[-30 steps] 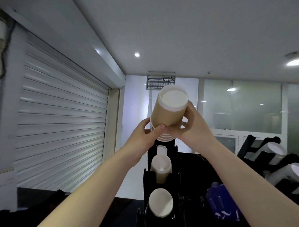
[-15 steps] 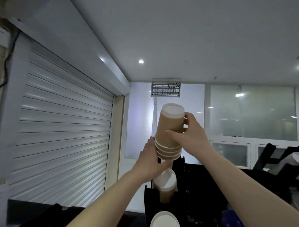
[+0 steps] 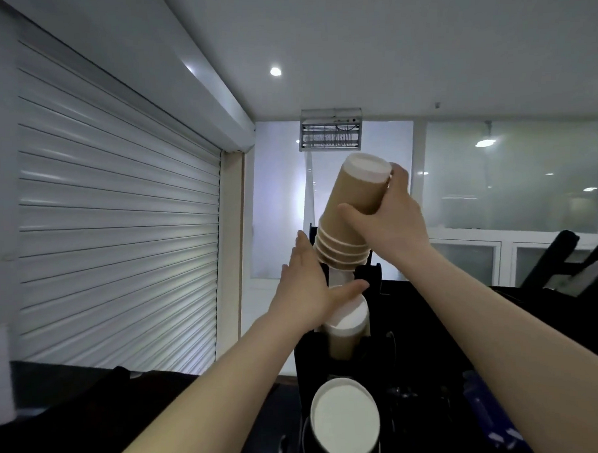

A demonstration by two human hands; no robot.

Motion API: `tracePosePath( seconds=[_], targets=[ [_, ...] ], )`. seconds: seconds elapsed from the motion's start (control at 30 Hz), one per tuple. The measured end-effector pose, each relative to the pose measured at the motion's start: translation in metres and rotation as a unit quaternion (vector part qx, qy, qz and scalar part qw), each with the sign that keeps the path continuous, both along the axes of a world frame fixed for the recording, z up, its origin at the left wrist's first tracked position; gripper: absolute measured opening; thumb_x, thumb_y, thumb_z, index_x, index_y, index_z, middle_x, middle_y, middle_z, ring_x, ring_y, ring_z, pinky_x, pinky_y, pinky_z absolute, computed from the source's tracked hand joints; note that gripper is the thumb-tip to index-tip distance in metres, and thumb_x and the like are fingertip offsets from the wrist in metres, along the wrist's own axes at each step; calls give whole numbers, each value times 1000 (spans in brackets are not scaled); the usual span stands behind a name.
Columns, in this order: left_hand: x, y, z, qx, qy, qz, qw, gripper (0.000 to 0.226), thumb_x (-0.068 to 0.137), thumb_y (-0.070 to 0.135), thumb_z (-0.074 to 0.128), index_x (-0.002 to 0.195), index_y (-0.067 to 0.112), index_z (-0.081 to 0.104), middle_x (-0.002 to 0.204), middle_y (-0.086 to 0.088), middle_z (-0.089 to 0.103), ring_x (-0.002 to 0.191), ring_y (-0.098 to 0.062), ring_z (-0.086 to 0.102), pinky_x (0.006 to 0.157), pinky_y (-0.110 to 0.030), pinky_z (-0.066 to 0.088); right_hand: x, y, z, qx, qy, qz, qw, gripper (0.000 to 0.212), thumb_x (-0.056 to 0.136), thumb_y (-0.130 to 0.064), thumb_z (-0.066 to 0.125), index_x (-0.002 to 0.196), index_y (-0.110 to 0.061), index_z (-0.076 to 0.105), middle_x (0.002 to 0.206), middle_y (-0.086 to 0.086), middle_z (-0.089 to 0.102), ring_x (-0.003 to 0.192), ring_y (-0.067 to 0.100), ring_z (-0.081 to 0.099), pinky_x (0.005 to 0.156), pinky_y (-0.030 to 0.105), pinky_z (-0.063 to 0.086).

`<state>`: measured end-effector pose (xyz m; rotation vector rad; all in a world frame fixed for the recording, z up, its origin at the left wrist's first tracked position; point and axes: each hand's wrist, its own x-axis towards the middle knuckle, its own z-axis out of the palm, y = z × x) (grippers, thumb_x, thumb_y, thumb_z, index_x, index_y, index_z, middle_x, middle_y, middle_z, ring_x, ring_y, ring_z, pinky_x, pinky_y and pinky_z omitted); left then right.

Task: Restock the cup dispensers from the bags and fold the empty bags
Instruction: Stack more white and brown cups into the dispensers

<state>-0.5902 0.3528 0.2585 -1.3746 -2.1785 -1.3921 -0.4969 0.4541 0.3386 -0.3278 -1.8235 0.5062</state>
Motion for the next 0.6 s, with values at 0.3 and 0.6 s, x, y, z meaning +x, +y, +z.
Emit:
tracePosePath(
  seconds=[0.3,0.6],
  targets=[
    [4,-1,1,30,22,-1,999,126,69,63,70,149,13,-14,156,2,22,143,-16,19,118,-39,12,-29,9,-26,48,-200,28,978,68,73,-33,72,131,-28,37,102,-6,56,99,18,54,76,27,37],
    [5,-1,0,9,31,17,999,124,70,63,69,149,15,-13,159,2,9,145,-17,9,117,-37,14,-22,16,-31,118,-237,43,963,28,83,-23,63,108,-33,68,115,-12,58,105,2,48,74,6,29]
  ],
)
